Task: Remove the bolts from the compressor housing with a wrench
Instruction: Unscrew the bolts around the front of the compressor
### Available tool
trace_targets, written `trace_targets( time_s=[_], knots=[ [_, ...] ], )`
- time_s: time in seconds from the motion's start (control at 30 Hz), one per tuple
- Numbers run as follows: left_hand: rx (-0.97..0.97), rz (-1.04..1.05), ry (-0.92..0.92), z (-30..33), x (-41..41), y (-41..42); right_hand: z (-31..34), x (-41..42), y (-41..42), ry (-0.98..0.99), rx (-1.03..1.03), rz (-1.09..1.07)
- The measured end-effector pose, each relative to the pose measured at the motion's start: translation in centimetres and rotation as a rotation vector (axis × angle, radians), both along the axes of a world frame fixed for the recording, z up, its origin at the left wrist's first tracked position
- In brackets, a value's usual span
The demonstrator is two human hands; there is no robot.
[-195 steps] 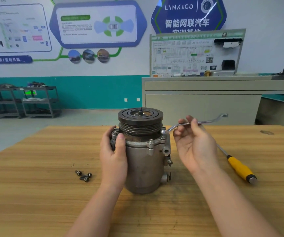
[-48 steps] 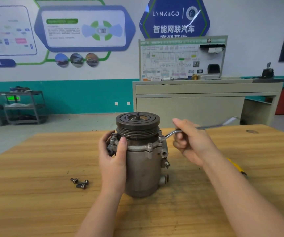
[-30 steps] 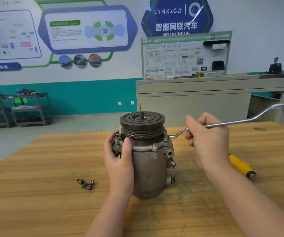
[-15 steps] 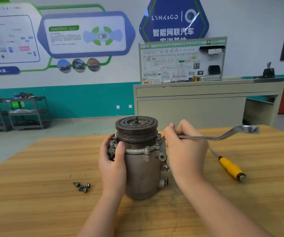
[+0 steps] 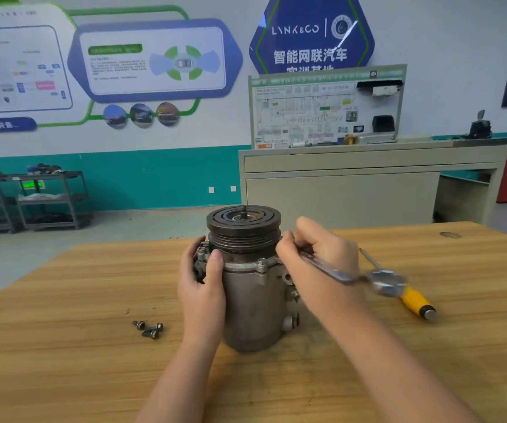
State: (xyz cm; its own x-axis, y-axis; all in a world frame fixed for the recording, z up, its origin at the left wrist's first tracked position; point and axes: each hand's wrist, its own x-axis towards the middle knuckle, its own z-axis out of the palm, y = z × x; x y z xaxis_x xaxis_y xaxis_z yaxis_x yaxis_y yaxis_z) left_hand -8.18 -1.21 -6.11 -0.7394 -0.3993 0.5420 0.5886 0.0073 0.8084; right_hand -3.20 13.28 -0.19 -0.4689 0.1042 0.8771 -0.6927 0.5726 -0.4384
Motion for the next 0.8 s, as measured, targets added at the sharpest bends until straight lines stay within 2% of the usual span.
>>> trace_targets(
  time_s=[0.07,0.13,0.23,0.27,0.33,0.43,0.53,0.67,0.8],
  knots=[
    [-0.003,-0.012,0.001,-0.2,0.0,0.0,0.0,-0.9,1.9,-0.141,-0.11,0.149],
    [0.001,-0.026,0.016,-0.2,0.0,0.0,0.3,-2.0,3.7,-0.341,-0.355,0.449],
    [0.007,-0.02,0.035,-0.3,-0.1,0.2,0.9,-4.5,5.0,-0.798,-0.697,0.85],
    [0.012,-0.018,0.039,-0.3,-0.2,0.2,1.0,-5.3,5.0,-0.922,-0.748,0.916],
    [0.019,-0.013,0.052,-0.3,-0.4,0.2,1.1,-6.7,4.9,-1.051,-0.788,1.005],
    [0.018,-0.003,0.072,-0.5,-0.7,0.3,1.9,-7.4,5.1,-0.993,-0.822,1.036],
    [0.012,0.005,0.072,-0.6,-0.8,0.3,2.5,-6.7,5.5,-0.778,-0.93,0.933],
    [0.027,0.012,0.065,-0.6,-0.9,0.4,1.7,-4.8,5.2,-0.529,-0.735,0.67],
    [0.025,0.008,0.056,-0.6,-0.6,0.4,1.1,-2.7,3.6,-0.425,-0.624,0.532]
  ],
)
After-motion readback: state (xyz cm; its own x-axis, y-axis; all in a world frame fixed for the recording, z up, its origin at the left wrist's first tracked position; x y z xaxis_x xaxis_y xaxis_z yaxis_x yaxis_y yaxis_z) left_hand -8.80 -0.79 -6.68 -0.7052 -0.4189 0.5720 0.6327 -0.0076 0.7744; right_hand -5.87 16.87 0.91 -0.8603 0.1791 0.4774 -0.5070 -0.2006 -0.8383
